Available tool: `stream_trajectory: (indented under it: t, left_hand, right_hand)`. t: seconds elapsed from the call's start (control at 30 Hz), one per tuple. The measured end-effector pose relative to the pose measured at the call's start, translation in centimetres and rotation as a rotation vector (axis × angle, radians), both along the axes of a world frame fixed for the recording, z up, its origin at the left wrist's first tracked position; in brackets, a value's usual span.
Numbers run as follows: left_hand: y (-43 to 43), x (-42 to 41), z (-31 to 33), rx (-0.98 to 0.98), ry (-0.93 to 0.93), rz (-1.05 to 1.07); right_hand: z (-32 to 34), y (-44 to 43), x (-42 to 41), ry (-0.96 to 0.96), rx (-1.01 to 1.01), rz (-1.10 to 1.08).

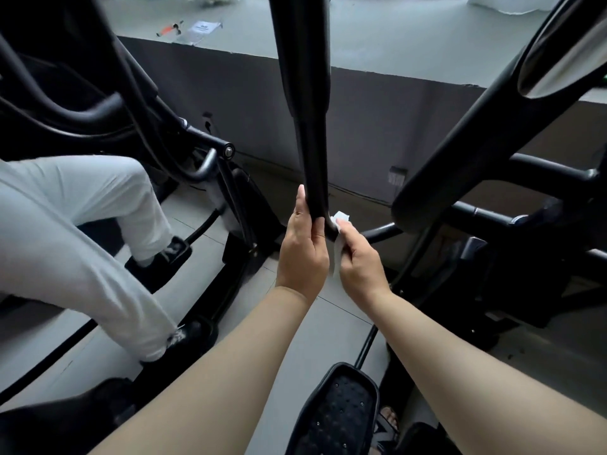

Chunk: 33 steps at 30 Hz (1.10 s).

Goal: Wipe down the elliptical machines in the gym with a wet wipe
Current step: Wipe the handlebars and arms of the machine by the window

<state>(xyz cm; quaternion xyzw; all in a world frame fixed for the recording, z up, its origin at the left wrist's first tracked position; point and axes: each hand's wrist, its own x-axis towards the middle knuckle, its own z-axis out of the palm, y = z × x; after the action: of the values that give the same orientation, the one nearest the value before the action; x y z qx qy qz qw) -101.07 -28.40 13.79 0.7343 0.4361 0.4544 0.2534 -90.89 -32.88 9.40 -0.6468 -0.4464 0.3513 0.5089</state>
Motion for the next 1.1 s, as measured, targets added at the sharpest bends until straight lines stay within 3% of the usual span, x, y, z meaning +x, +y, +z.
stream_trajectory:
  t: [0.17, 0.23, 0.4, 0.6, 0.77, 0.97, 1.1]
  left_hand:
    - [0.2, -0.2, 0.1, 0.000, 0.000, -0.023]
    - [0.1, -0.1, 0.2, 0.003, 0.009, -0.020]
    - [0.1, 0.0, 0.1, 0.001, 0.026, 0.004]
    - [0.0, 0.3, 0.0, 0.009, 0.007, 0.030]
    - [-0.2, 0.6, -0.5, 0.002, -0.021, 0.039]
    - [-0.1, 0.2, -1.3, -0.024, 0.010, 0.026]
    - [-0.1, 0.3, -1.4, -0.031, 0.012, 0.043]
  right_hand:
    - [-2.6, 0.4, 4.2, -0.192, -0.201, 0.092]
    - [-2.6, 0.8, 4.6, -0.182, -0.236, 0.075]
    - [-1.9, 1.0, 2.5, -0.205, -0.105, 0.066]
    - [-2.8, 1.2, 5.2, -0.295, -0.256, 0.089]
    - [-2.9, 0.9, 3.0, -0.242, -0.107, 0.050]
    - [-4.3, 0.9, 6.0, -0.378, -0.279, 0.093]
    - [-3.6, 1.1, 3.4, -0.324, -0.107, 0.055]
